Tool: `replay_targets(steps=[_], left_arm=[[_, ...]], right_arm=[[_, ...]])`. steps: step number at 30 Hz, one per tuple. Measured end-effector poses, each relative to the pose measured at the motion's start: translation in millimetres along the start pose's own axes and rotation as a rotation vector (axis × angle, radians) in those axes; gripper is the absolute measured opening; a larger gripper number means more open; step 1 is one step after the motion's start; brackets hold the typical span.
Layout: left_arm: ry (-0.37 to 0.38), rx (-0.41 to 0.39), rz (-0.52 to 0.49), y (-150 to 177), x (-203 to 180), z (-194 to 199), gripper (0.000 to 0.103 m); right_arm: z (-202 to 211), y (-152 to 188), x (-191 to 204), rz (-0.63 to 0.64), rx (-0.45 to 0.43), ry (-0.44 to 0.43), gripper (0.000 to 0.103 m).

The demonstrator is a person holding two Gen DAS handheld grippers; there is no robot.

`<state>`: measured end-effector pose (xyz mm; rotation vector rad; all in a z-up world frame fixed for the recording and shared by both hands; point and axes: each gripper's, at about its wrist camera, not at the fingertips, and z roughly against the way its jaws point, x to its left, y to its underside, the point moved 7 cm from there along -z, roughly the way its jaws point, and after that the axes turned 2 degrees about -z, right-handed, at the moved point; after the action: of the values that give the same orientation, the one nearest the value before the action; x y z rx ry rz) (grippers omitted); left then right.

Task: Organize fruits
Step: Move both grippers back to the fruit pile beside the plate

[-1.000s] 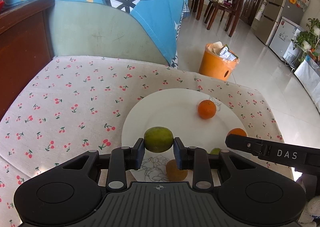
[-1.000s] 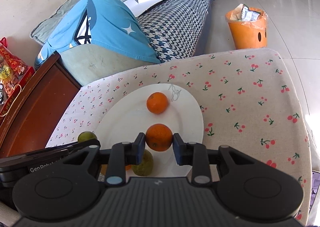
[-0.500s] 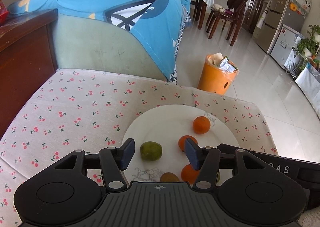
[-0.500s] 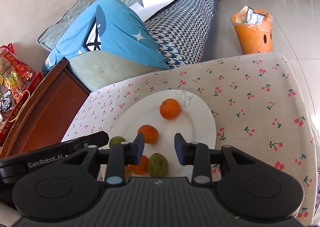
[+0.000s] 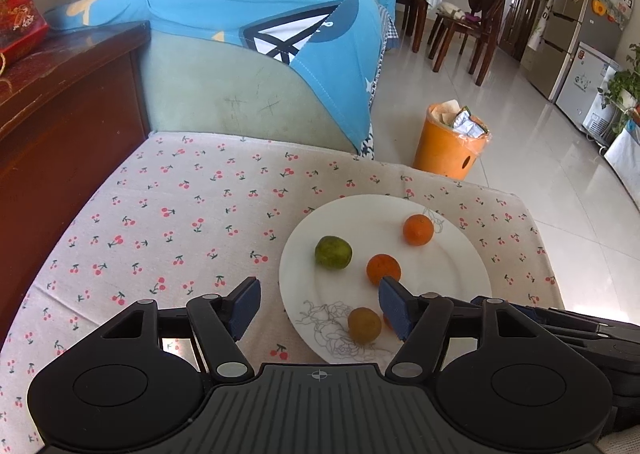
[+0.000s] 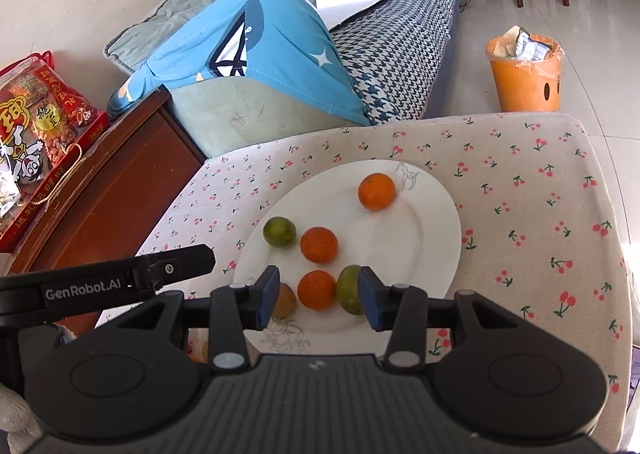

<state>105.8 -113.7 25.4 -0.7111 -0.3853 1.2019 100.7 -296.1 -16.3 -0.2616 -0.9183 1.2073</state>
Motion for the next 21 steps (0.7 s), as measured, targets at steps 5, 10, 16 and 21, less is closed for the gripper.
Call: replay_targets(steps=[5,10,16,21], left_arm=[[-0.015,-0.011,0.036,9.6,10.9,14.6,0.071],[0.001,-0.032,0.062,20.9,21.4,30.5,0.071],[-0.032,-0.042,0.088,36.0,35.9,43.5,0.072],[-0.057,-0.020,0.129,51.4,53.2,46.1,0.073]], right_arm=[[10.9,11.7,7.9,0.004,-0.009,-0.007,0.045],[23.2,32.7,14.1,0.009,-0.011,-0.009,0.045],[35.3,58.9,22.7,0.038,0.002,-0.018,0.045],[35.7,77.9,29.8,0.065,0.030,-0.024,0.045]])
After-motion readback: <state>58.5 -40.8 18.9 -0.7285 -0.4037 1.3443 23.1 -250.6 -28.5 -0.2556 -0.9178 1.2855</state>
